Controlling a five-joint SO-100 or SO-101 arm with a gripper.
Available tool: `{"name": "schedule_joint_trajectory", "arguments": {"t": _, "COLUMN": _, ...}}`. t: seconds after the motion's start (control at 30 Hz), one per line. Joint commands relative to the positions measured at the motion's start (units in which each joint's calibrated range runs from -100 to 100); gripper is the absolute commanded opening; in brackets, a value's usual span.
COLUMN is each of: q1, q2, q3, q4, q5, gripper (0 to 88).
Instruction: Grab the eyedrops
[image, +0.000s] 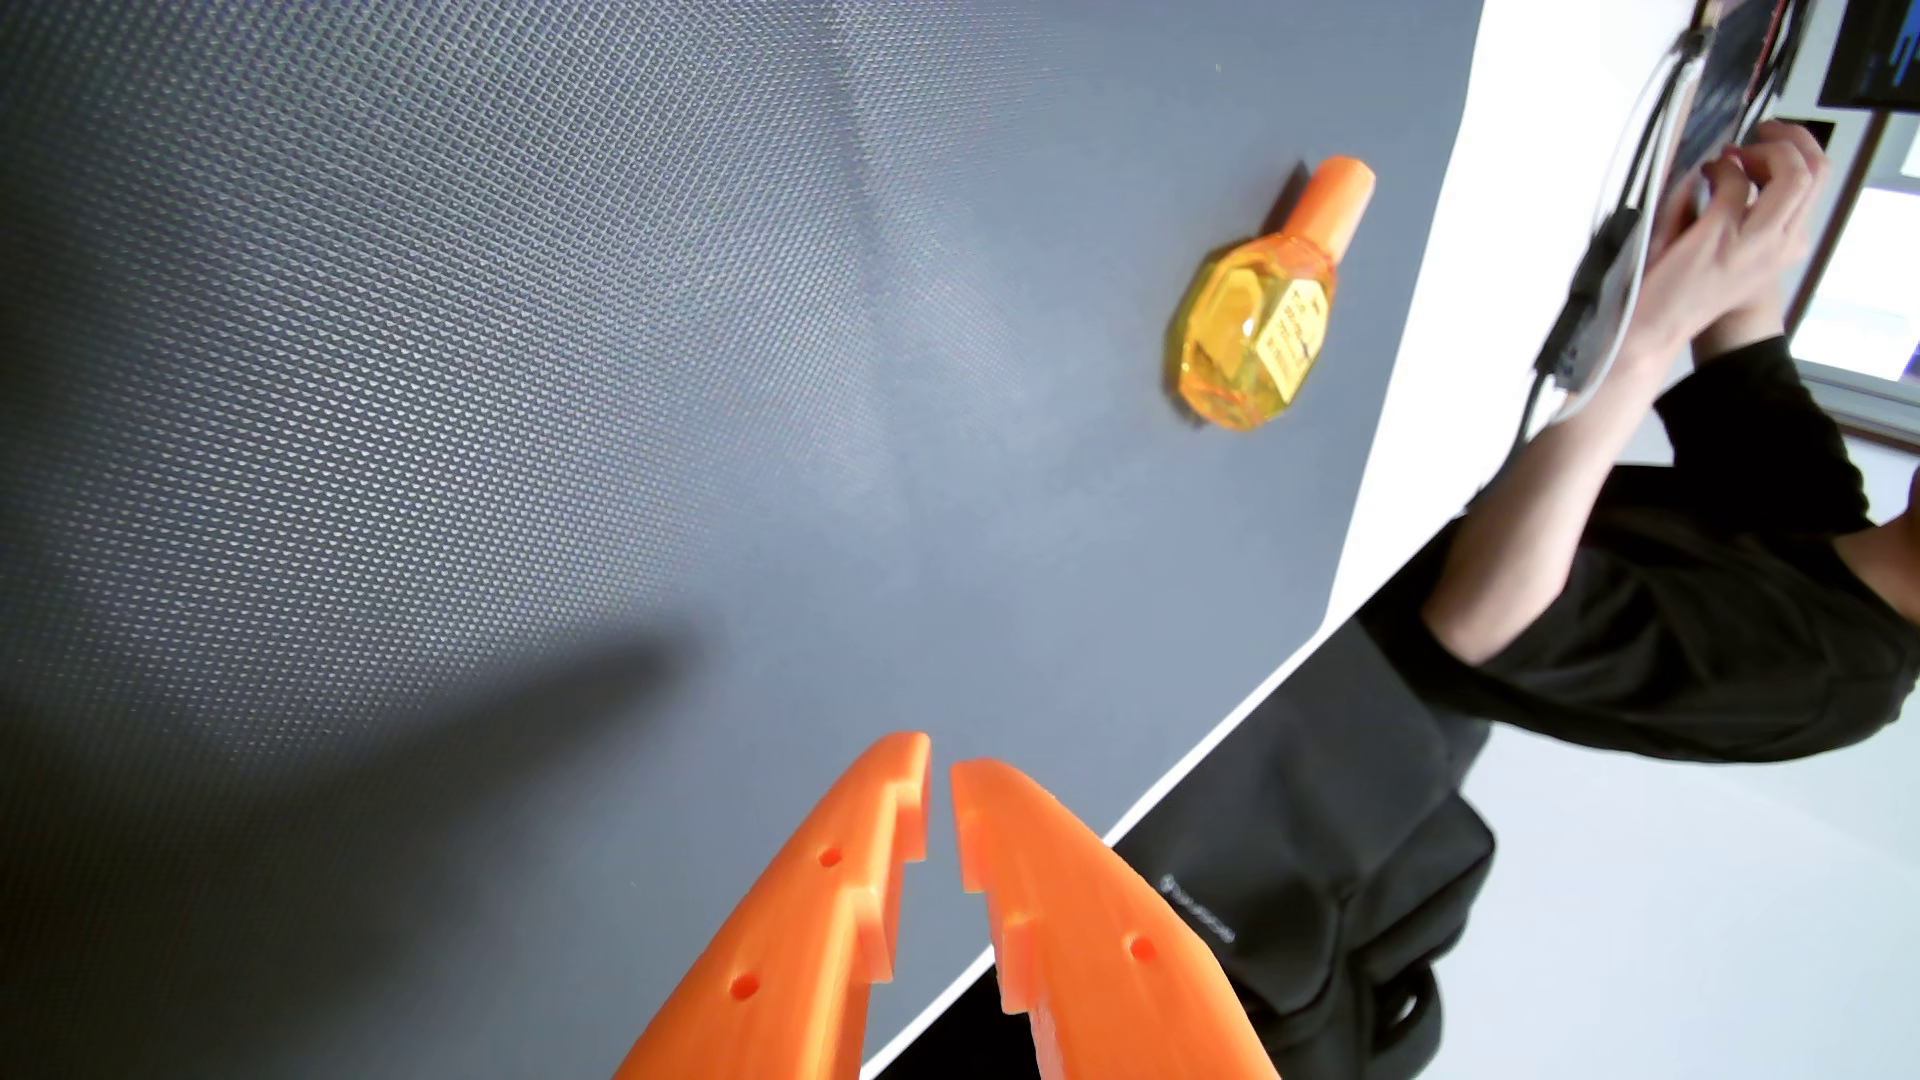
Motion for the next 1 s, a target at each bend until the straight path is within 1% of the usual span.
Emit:
{"name": "schedule_joint_trajectory", "arguments": {"t": 0.0, "q1": -0.2, "q2": -0.3, "q3": 0.0, "q4": 0.1, "q5": 0.2, "gripper": 1.1}}
{"name": "schedule_joint_trajectory", "arguments": {"t": 0.97, "q1": -0.1, "q2": -0.3, "q3": 0.0, "q4": 0.1, "q5": 0.2, "gripper": 1.1}}
